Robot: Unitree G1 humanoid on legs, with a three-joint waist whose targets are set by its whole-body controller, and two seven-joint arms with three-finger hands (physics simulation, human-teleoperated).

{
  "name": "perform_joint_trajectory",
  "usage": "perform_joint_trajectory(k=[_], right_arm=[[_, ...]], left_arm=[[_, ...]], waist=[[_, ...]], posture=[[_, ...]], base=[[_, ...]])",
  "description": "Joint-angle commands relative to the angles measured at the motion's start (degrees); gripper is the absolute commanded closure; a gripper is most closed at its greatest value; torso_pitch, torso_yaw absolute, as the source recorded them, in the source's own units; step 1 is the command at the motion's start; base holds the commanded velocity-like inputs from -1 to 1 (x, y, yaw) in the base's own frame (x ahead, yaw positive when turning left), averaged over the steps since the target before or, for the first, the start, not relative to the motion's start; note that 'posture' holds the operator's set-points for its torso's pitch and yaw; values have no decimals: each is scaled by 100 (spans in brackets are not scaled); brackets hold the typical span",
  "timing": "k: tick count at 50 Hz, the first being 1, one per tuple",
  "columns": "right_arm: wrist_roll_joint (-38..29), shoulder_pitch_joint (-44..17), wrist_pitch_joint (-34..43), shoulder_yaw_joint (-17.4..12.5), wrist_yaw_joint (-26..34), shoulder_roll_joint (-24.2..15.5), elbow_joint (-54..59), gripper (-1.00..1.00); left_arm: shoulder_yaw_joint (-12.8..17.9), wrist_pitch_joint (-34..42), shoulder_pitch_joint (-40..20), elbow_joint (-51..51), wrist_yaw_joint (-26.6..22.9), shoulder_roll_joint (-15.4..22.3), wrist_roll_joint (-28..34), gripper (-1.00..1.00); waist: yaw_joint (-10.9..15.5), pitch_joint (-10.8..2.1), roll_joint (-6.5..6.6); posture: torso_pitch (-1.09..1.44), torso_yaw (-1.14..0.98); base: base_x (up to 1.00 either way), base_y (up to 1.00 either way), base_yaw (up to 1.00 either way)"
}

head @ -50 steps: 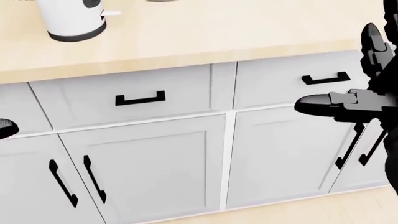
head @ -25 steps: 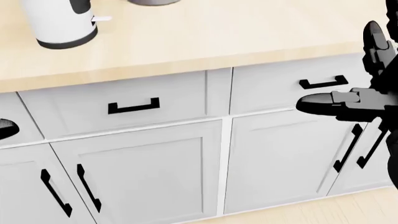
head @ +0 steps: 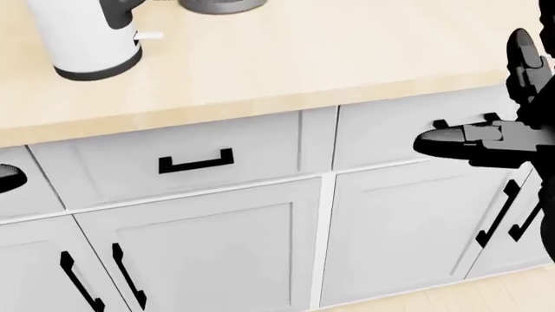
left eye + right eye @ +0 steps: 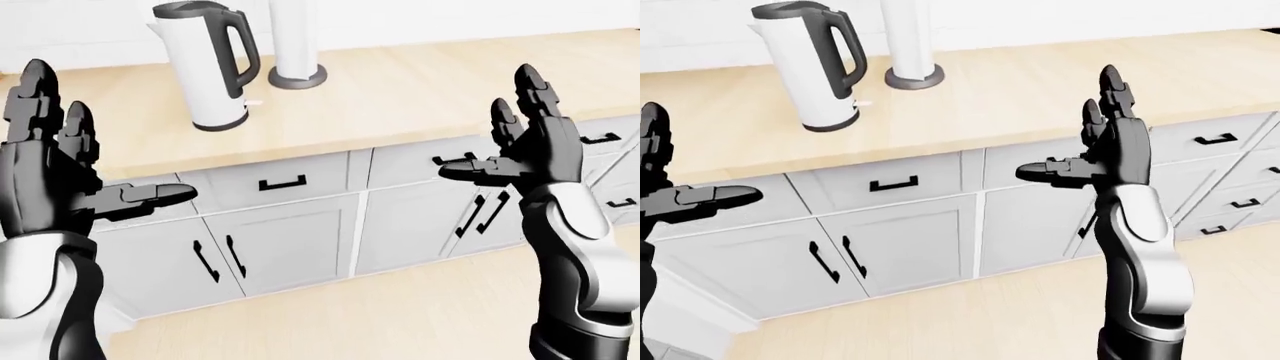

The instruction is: Press the button to open the lid of the electric kettle.

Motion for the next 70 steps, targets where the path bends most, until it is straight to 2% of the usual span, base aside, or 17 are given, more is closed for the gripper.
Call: perform_joint_trajectory(k=[1, 5, 9, 15, 18, 27, 31, 32, 35, 40, 44, 45, 53, 57, 58, 65, 70], right_arm=[[-19, -149, -197, -113, -35, -93, -220, -100], [-13, -146, -194, -114, -36, -92, -224, -100], [-11, -151, -194, -116, -37, -94, -220, -100], [-12, -148, -205, -115, -36, -93, -213, -100], [-9, -134, -206, -122, -35, -94, -225, -100], [-12, -135, -213, -125, -35, -102, -216, -100], [-15, -136, -209, -123, -32, -101, -217, -100], [-13, -145, -203, -126, -34, -105, -216, -100], [-14, -155, -204, -124, -39, -108, -211, -100], [-5, -177, -184, -127, -48, -117, -217, -100], [11, -201, -161, -132, -63, -125, -220, -100], [15, -193, -157, -133, -66, -123, -232, -100], [19, -179, -174, -133, -67, -126, -228, -100], [24, -188, -171, -136, -73, -129, -226, -100], [28, -190, -168, -140, -74, -133, -226, -100], [37, -193, -151, -146, -81, -144, -242, -100], [50, -209, -130, -150, -84, -155, -251, -100]], left_arm=[[16, -180, -113, -171, -14, 65, -17, -100], [19, -166, -117, -182, -17, 69, -23, -100], [18, -173, -110, -186, -19, 70, -17, -100], [10, -182, -116, -171, -21, 68, -1, -100], [3, -180, -110, -182, -24, 65, 4, -100], [-5, -185, -115, -175, -34, 57, 25, -100], [-6, -178, -124, -175, -33, 59, 27, -100], [-6, -172, -130, -177, -30, 59, 24, -100], [-3, -168, -137, -176, -29, 64, 21, -100], [1, -148, -157, -178, -17, 76, 3, -100], [12, -125, -171, -189, -10, 91, -14, -100], [12, -122, -170, -193, -9, 90, -18, -100], [8, -138, -157, -184, -8, 91, -17, -100], [35, -140, -152, -180, -13, 101, -21, -100], [41, -163, -134, -169, -16, 97, -14, -100], [89, -151, -117, -195, -17, 124, -20, -100], [85, -136, -114, -212, -19, 124, -22, -100]], waist=[[-18, -75, 0], [16, -117, -439], [-36, -86, -376], [-62, -31, -66], [-95, -151, 402], [-14, -74, -41], [10, -151, -552], [-50, -99, -312], [-50, -117, -383], [-58, -26, -105], [-94, -117, 452], [-41, -100, 230], [-14, -74, -59], [15, -115, -519], [-48, -115, -282], [-51, -51, -167], [-135, -203, 387]], posture=[[0, 0], [0, 0], [0, 0], [0, 0], [0, 0], [0, 0], [0, 0], [0, 0], [0, 0], [0, 0], [0, 0], [0, 0], [0, 0], [0, 0], [0, 0], [0, 0], [0, 0]], base=[[10, 10, 0], [10, 10, 0], [10, 10, 0], [10, 10, 0], [10, 10, 0], [11, 10, 0], [11, 10, 0], [10, 10, 0], [10, 10, 0], [10, 10, 0], [11, 10, 0], [10, 10, 0], [10, 10, 0], [10, 10, 0], [12, 10, 0], [10, 10, 0], [11, 10, 0]])
